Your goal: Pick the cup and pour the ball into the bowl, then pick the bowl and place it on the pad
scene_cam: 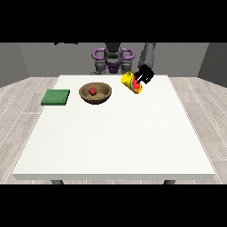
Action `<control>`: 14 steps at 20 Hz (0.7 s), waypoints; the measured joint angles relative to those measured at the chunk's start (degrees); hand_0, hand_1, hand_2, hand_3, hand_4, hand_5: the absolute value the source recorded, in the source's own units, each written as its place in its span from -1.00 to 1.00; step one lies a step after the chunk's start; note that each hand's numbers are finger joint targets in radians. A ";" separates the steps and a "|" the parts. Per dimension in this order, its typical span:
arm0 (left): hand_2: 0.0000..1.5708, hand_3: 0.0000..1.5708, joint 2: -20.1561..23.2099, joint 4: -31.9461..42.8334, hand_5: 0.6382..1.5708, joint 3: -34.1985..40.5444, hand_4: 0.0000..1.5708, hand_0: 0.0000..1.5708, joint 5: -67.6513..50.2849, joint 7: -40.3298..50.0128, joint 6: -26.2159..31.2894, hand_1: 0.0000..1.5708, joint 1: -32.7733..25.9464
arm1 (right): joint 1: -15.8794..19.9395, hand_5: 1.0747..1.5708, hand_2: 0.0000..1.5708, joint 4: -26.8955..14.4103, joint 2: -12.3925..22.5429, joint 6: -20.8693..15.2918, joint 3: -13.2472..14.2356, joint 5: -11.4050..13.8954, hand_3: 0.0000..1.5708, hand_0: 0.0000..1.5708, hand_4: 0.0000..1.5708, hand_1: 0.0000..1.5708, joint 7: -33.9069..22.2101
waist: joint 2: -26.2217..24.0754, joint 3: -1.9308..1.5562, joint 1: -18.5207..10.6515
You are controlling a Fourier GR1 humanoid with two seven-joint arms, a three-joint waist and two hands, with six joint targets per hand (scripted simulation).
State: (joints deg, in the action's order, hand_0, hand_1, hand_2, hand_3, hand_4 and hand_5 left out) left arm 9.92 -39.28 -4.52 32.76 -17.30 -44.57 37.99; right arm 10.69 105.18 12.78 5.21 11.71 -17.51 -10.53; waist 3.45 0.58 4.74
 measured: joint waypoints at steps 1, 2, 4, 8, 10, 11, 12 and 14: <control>1.00 1.00 -1.23 -1.67 0.95 1.46 0.58 0.74 -3.47 -1.70 1.74 0.74 -0.51 | -0.13 0.98 -1.00 0.25 -0.24 -0.26 0.02 -0.01 -1.00 -1.00 -0.43 -1.00 0.00 | 0.07 0.12 -0.45; 1.00 1.00 -2.97 -3.28 1.00 2.95 0.26 0.75 -7.00 -2.81 3.56 0.75 -0.47 | 0.02 0.97 -1.00 0.46 -0.36 -0.47 -0.10 0.07 -1.00 -1.00 -0.42 -1.00 -0.11 | 0.32 0.29 -0.79; 0.77 0.35 -5.45 -6.16 0.98 5.86 -0.11 0.55 -14.19 -4.88 8.56 0.55 -0.54 | -0.08 0.98 -1.00 0.89 -0.89 -0.94 -0.50 0.41 -0.93 -1.00 -0.39 -1.00 -0.07 | 0.82 0.51 -1.54; -1.00 -1.00 -7.05 -11.34 1.00 12.15 -0.68 -0.58 -28.07 -10.61 20.97 -0.58 -0.96 | -0.41 0.98 -1.00 1.73 -2.35 -2.64 -1.28 1.53 -1.00 -1.00 -0.35 -1.00 0.00 | 2.89 0.42 -4.65; -1.00 -1.00 -5.62 -12.68 0.98 15.05 -1.00 -0.77 -33.75 -13.73 28.40 -0.77 -1.02 | -0.08 0.98 -1.00 2.55 -3.07 -4.02 -1.61 2.63 -1.00 -1.00 -0.38 -1.00 0.27 | 5.11 0.22 -6.17; -1.00 -1.00 -4.66 -12.73 0.97 16.35 -1.00 -1.00 -36.15 -15.13 31.99 -1.00 -1.23 | 0.18 0.98 -1.00 3.50 -3.53 -4.93 -2.24 3.56 -1.00 -1.00 -0.36 -1.00 0.13 | 6.06 0.11 -6.69; -1.00 -1.00 -3.50 -12.49 0.97 17.81 -1.00 -1.00 -38.36 -16.55 35.21 -1.00 -1.25 | 0.31 0.98 -1.00 4.68 -3.99 -5.57 -3.11 4.65 -1.00 -1.00 -0.38 -1.00 0.37 | 7.44 0.02 -6.76; -1.00 -1.00 -0.62 -11.67 0.96 20.04 -1.00 -1.00 -41.88 -17.71 41.32 -1.00 -0.68 | 0.75 0.98 -1.00 6.01 -5.05 -7.18 -4.74 6.74 -1.00 -1.00 -0.37 -1.00 0.23 | 9.35 -0.14 -7.13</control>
State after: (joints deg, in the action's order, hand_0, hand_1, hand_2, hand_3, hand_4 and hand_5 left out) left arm 9.30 -50.95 15.52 -9.11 -35.00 -3.25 37.31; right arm 11.43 111.19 7.74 -1.97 6.97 -10.77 -10.30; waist 12.81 0.43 -2.39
